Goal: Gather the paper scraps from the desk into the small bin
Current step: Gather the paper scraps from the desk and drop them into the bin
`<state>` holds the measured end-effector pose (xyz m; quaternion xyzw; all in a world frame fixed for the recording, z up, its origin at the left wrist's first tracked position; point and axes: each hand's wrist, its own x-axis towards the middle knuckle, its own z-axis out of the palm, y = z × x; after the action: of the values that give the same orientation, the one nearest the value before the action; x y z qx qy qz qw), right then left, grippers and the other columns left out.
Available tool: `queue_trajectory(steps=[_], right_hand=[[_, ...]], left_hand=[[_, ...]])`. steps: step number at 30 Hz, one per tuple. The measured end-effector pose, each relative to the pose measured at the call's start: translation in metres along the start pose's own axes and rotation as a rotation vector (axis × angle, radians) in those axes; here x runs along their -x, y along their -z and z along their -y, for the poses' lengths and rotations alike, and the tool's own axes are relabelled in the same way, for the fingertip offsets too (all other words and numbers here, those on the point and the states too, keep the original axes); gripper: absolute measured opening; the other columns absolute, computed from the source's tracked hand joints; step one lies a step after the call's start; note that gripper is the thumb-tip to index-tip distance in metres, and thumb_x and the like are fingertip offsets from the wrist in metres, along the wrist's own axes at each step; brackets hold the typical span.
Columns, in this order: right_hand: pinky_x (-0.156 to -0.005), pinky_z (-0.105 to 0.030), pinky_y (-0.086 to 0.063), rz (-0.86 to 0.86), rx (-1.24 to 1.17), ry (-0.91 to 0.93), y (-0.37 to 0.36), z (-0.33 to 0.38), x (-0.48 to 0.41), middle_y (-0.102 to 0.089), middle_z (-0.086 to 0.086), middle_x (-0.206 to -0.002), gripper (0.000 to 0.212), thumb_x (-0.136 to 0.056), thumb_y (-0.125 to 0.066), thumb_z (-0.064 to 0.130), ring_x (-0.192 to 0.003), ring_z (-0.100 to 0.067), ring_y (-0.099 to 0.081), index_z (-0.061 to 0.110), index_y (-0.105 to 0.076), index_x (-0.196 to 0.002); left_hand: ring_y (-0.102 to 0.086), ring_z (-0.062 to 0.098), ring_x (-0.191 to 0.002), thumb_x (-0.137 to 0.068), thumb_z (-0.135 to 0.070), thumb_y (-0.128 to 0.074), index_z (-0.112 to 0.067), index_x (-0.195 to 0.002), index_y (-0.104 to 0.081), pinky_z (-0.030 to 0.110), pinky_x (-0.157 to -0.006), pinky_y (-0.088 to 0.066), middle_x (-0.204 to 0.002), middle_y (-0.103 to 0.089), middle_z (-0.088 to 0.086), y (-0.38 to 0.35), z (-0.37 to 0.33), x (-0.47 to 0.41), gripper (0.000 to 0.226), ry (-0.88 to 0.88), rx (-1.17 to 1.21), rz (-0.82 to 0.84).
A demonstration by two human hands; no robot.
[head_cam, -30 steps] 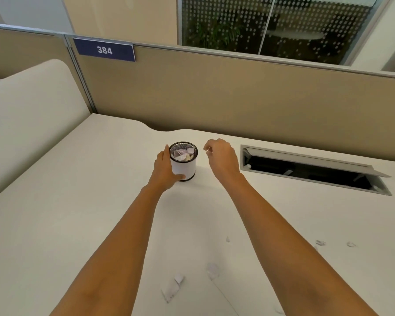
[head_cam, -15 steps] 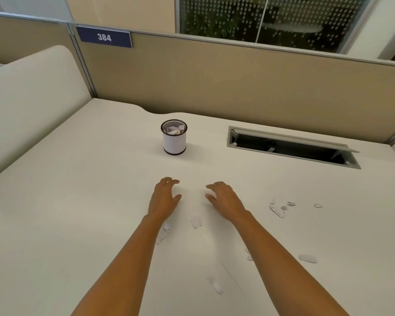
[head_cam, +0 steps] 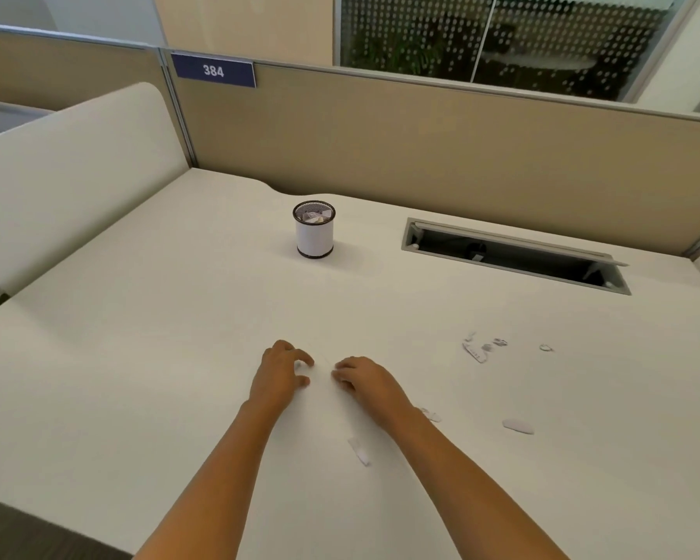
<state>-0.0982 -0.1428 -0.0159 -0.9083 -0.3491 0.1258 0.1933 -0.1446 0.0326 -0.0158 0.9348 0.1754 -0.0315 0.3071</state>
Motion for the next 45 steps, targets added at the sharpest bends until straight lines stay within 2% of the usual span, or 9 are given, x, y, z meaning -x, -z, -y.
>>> queue_trajectory(steps=[6, 10, 13, 21, 25, 29, 35, 40, 45], right_hand=[[-0.079, -0.022, -0.048, -0.135, -0.178, -0.138, 0.005, 0.001, 0.003, -0.069, -0.009, -0.105, 0.026, -0.087, -0.051, -0.001, -0.095, -0.018, -0.065, 0.008, -0.073, -0.099], [-0.068, -0.018, -0.04, -0.147, -0.283, -0.217, 0.01, -0.003, 0.004, -0.072, -0.008, -0.096, 0.025, -0.083, -0.051, -0.001, -0.076, -0.012, -0.055, 0.009, -0.071, -0.095], [-0.071, -0.019, -0.043, -0.161, -0.384, -0.296, 0.018, -0.014, 0.009, -0.067, -0.005, -0.093, 0.021, -0.083, -0.058, 0.002, -0.08, -0.013, -0.059, 0.011, -0.071, -0.097], [-0.073, -0.016, -0.039, -0.138, -0.175, -0.247, 0.042, -0.058, 0.043, -0.062, -0.002, -0.099, 0.024, -0.088, -0.055, 0.001, -0.087, -0.015, -0.06, 0.014, -0.075, -0.087], [-0.081, -0.02, -0.048, -0.07, -0.153, -0.208, 0.044, -0.071, 0.064, -0.06, 0.003, -0.105, 0.015, -0.09, -0.06, 0.015, -0.088, -0.011, -0.06, 0.013, -0.073, -0.098], [-0.089, -0.021, -0.046, 0.087, -0.168, -0.164, 0.046, -0.078, 0.077, -0.051, 0.008, -0.113, 0.037, -0.078, -0.075, 0.03, -0.097, -0.008, -0.055, 0.016, -0.067, -0.111], [-0.091, -0.023, -0.052, 0.05, -0.223, -0.16, 0.049, -0.083, 0.083, -0.057, 0.004, -0.104, 0.02, -0.082, -0.068, 0.005, -0.093, -0.01, -0.062, 0.011, -0.071, -0.101], [-0.086, -0.024, -0.053, 0.002, -0.148, -0.176, 0.047, -0.078, 0.078, -0.068, -0.001, -0.101, 0.014, -0.085, -0.063, 0.008, -0.092, -0.014, -0.067, 0.013, -0.074, -0.092], [-0.066, 0.0, -0.042, -0.09, -0.216, -0.209, 0.041, -0.061, 0.059, -0.072, -0.001, -0.099, 0.017, -0.085, -0.059, 0.005, -0.082, -0.003, -0.062, 0.014, -0.072, -0.091]], left_hand=[[-0.056, 0.019, -0.072, -0.081, 0.006, -0.062, -0.003, -0.091, -0.073, 0.022, -0.064, -0.041, -0.1, -0.069, 0.017, -0.003, -0.012, 0.003, 0.018, 0.17, 0.101, -0.044], [-0.059, 0.021, -0.074, -0.079, 0.008, -0.06, -0.004, -0.088, -0.074, 0.022, -0.065, -0.044, -0.098, -0.07, 0.014, -0.002, -0.018, 0.001, 0.02, 0.191, 0.115, -0.042], [-0.06, 0.021, -0.076, -0.08, 0.006, -0.059, -0.006, -0.09, -0.073, 0.026, -0.064, -0.053, -0.091, -0.065, 0.009, -0.002, -0.022, 0.003, 0.022, 0.146, 0.133, 0.021], [-0.055, 0.002, -0.083, -0.082, 0.006, -0.048, -0.022, -0.087, -0.077, 0.008, -0.071, -0.045, -0.092, -0.053, -0.013, -0.019, -0.048, 0.024, 0.041, -0.327, 0.05, 0.474], [-0.055, 0.004, -0.09, -0.083, -0.019, -0.066, -0.022, -0.097, -0.075, 0.018, -0.089, -0.05, -0.096, -0.05, -0.014, -0.023, -0.051, 0.032, 0.017, -0.411, 0.024, 0.517], [-0.051, 0.004, -0.096, -0.065, -0.035, -0.081, -0.029, -0.099, -0.07, 0.022, -0.085, -0.048, -0.101, -0.047, -0.014, -0.025, -0.049, 0.04, 0.036, -0.417, -0.075, 0.602], [-0.055, 0.007, -0.091, -0.073, -0.015, -0.076, -0.016, -0.09, -0.073, 0.015, -0.077, -0.047, -0.095, -0.053, -0.011, -0.031, -0.052, 0.039, 0.018, -0.413, -0.003, 0.553], [-0.045, 0.005, -0.095, -0.078, -0.019, -0.07, -0.02, -0.087, -0.075, 0.01, -0.073, -0.037, -0.098, -0.054, -0.007, -0.033, -0.05, 0.037, 0.01, -0.469, -0.051, 0.415], [-0.037, 0.005, -0.101, -0.075, -0.024, -0.074, -0.024, -0.083, -0.075, 0.017, -0.083, -0.034, -0.108, -0.048, -0.01, -0.035, -0.042, 0.036, 0.008, -0.362, -0.002, 0.229]])
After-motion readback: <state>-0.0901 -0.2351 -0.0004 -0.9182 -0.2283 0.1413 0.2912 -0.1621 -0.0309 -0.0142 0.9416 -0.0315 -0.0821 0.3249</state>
